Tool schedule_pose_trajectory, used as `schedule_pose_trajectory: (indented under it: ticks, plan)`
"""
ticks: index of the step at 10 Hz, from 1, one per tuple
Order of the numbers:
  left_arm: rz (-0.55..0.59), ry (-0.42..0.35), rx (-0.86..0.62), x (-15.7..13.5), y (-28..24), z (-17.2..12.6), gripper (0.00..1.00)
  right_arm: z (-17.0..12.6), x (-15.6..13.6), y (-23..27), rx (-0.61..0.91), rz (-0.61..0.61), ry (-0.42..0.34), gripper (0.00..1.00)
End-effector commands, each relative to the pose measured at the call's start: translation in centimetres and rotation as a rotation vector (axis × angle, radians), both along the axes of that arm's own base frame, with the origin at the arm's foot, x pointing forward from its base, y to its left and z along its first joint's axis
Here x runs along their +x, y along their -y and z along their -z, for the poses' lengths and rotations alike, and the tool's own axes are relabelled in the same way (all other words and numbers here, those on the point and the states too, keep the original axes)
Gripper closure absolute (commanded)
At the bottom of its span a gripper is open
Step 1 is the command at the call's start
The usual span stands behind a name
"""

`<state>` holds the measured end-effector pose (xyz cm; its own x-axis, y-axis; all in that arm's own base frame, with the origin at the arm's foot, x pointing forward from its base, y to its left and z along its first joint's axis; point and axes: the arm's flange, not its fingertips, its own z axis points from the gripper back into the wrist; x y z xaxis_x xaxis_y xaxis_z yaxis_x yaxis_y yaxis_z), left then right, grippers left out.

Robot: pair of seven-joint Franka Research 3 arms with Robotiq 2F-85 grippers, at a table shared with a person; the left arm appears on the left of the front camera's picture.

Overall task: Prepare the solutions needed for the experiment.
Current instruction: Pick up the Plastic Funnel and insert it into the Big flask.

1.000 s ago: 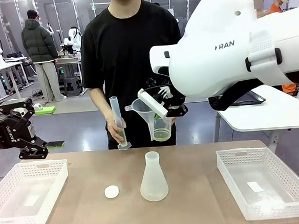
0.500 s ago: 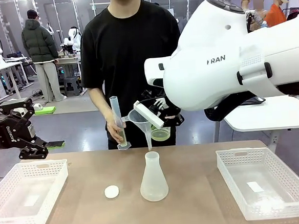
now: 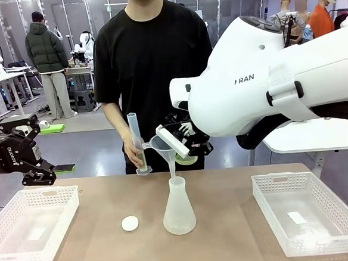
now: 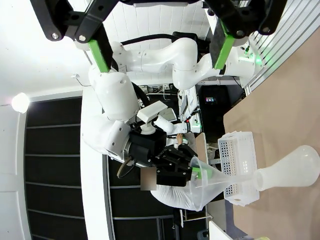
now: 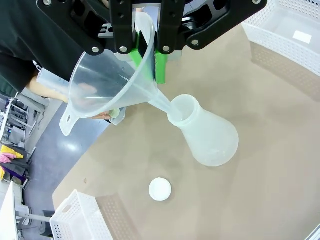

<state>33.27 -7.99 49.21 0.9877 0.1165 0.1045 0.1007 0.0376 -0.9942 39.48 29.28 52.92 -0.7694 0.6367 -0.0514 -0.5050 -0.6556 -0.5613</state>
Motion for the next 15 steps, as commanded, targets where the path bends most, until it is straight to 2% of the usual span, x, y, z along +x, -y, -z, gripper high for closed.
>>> schedule_pose_trajectory:
  ticks: [1, 6, 13, 14, 15]
  plan:
    - [0.008, 0.001, -0.01, -0.1, 0.1, -0.1, 0.0, 1.1, 0.5, 0.4, 0.035, -0.035, 0.004, 0.94]
    - [0.008, 0.001, -0.01, -0.1, 0.1, -0.1, 0.0, 3.0, 1.1, 0.8, 0.047, -0.016, -0.038, 0.94]
    - [0.008, 0.001, -0.01, -0.1, 0.1, -0.1, 0.0, 4.7, 1.3, 1.4, 0.051, 0.0, -0.056, 0.94]
    - [0.008, 0.001, -0.01, -0.1, 0.1, -0.1, 0.0, 4.6, 1.2, 1.6, 0.061, -0.002, -0.055, 0.8]
    - [0.008, 0.001, -0.01, -0.1, 0.1, -0.1, 0.0, 4.6, 1.2, 1.7, 0.054, 0.001, -0.053, 0.74]
